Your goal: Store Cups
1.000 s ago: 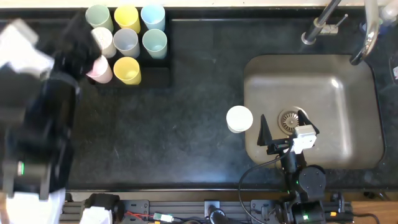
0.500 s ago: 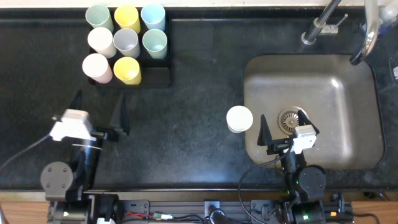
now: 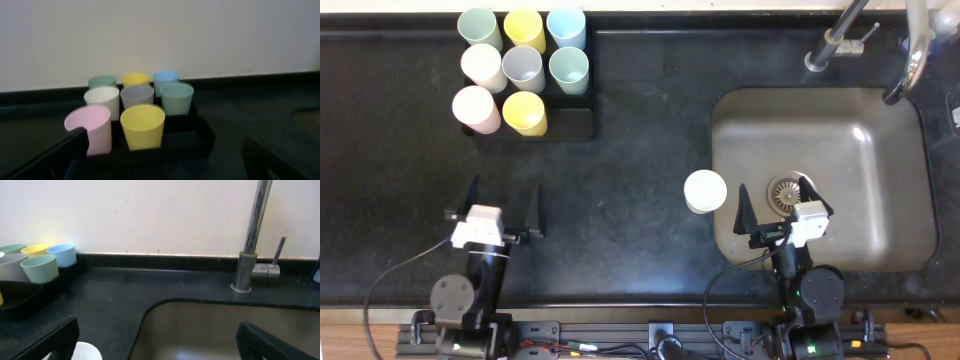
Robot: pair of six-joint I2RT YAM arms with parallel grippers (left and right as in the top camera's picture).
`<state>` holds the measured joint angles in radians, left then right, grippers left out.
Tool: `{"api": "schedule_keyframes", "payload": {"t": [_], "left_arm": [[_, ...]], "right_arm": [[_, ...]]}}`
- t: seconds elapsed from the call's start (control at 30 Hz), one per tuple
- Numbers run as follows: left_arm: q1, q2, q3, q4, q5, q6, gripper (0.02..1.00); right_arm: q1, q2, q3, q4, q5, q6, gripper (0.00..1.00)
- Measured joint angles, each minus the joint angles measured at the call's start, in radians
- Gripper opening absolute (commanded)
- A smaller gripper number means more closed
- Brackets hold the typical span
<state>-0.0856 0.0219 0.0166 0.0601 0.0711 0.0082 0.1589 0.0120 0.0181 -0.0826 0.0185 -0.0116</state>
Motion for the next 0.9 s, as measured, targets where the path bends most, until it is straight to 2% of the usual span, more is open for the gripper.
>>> {"api": "schedule_keyframes", "payload": {"t": [0.27, 0.9], "left_arm": [[0.003, -0.007, -0.008, -0.137, -0.046, 0.003, 1.0], [0.002, -0.008, -0.008, -0.139, -0.054, 0.003, 1.0]], "right_arm": [[0.0, 0.0, 0.0, 0.0, 0.0, 0.0, 0.998], [0.0, 0.0, 0.0, 0.0, 0.0, 0.0, 0.998]]}}
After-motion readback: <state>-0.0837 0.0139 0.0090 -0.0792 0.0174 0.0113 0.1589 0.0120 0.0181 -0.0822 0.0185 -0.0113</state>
